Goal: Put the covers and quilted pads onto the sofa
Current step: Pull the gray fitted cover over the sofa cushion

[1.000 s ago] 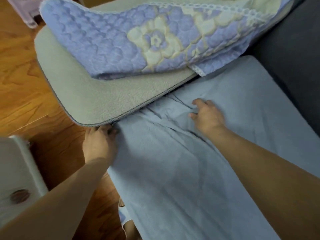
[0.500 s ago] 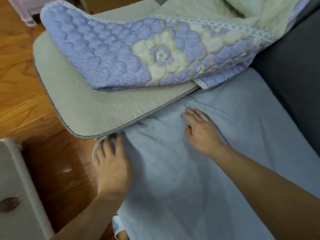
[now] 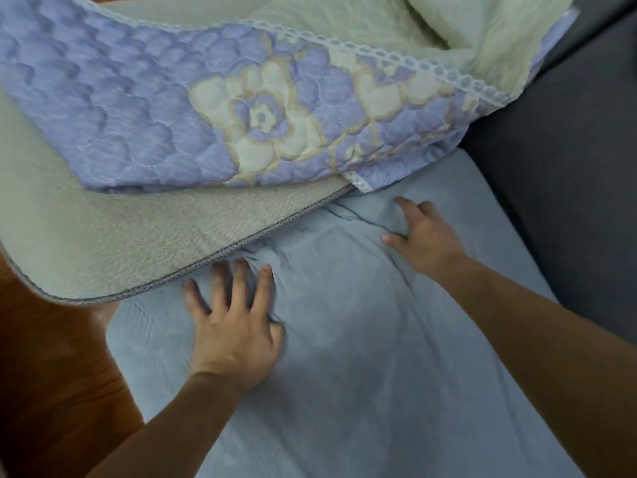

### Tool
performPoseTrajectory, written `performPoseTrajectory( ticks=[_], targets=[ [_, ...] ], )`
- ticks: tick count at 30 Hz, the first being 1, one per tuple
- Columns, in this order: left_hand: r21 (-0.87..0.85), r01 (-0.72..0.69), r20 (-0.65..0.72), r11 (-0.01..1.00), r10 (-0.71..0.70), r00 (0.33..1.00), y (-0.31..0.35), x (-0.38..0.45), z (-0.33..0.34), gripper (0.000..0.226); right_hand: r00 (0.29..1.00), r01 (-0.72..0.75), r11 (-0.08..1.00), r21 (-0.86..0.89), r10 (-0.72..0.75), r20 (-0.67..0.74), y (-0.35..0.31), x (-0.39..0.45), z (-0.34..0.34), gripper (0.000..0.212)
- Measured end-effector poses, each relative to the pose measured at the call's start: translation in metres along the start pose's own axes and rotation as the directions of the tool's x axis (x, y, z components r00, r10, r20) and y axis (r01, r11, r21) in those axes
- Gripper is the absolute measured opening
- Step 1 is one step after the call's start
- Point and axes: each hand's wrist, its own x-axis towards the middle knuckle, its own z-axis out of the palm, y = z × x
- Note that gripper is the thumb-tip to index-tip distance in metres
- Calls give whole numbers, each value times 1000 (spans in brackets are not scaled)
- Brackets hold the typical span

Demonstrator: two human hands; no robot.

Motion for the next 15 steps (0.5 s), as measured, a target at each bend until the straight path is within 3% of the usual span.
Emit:
performPoseTrajectory(
  ticks=[3,11,15],
  targets=[
    [27,2,1,1000,-2,1000,2,2,2,80,998,55,998,-2,-55,9,-8,18,12,74],
    [71,60,42,996,-63,997,11,-2,-4,79,920,190,979,-70,-203,-335,-18,15,49,21],
    [66,128,-61,990,-124,990,23,12,-18,50,890,168,984,-56,-176,-421,-11,20,59,20]
  ],
)
